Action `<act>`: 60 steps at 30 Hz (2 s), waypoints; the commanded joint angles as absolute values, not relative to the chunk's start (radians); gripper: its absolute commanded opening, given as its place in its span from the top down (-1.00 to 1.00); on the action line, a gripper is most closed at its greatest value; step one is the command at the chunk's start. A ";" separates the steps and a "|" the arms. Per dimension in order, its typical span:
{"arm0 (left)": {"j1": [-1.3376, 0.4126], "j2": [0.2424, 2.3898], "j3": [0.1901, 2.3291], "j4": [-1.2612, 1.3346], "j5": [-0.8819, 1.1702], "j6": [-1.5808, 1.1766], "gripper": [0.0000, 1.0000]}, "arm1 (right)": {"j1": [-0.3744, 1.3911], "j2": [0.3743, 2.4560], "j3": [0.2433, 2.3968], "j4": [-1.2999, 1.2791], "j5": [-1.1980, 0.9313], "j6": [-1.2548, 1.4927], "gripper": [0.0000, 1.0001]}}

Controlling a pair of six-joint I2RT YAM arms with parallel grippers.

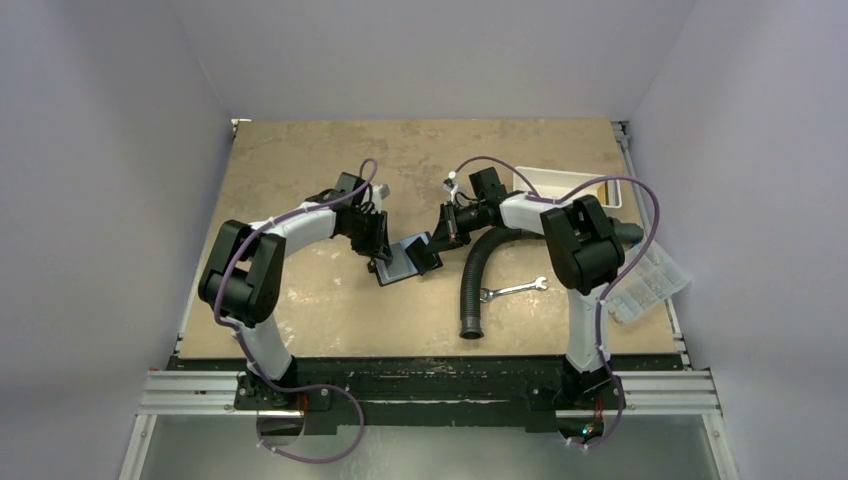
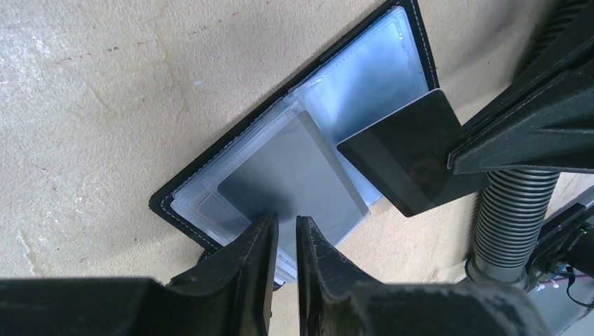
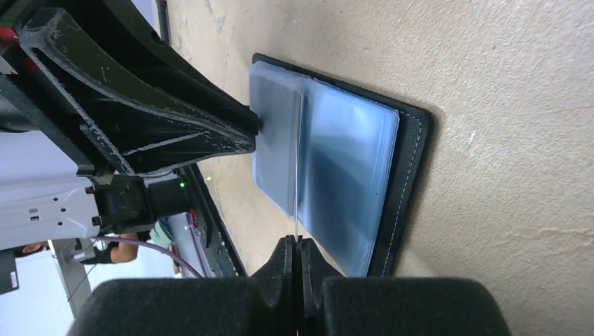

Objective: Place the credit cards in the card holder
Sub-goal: Insert the credit card into the card holder.

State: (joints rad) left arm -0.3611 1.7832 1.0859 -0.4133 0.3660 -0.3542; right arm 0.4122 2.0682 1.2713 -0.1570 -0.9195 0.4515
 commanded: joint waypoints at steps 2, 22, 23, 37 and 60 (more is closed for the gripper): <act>-0.357 1.820 1.098 -0.463 0.273 -0.310 0.60 | 0.421 2.070 1.327 -0.197 -0.962 0.403 1.00; -0.357 1.808 1.104 -0.468 0.268 -0.305 0.62 | 0.453 2.135 1.366 -0.231 -0.935 0.399 1.00; -0.357 1.807 1.103 -0.467 0.267 -0.305 0.62 | 0.454 2.136 1.366 -0.232 -0.933 0.399 1.00; -0.358 1.802 1.101 -0.464 0.279 -0.307 0.65 | 0.454 2.164 1.383 -0.110 -0.948 0.496 1.00; -0.359 1.798 1.099 -0.459 0.288 -0.309 0.68 | 0.467 2.206 1.376 0.011 -0.958 0.574 1.00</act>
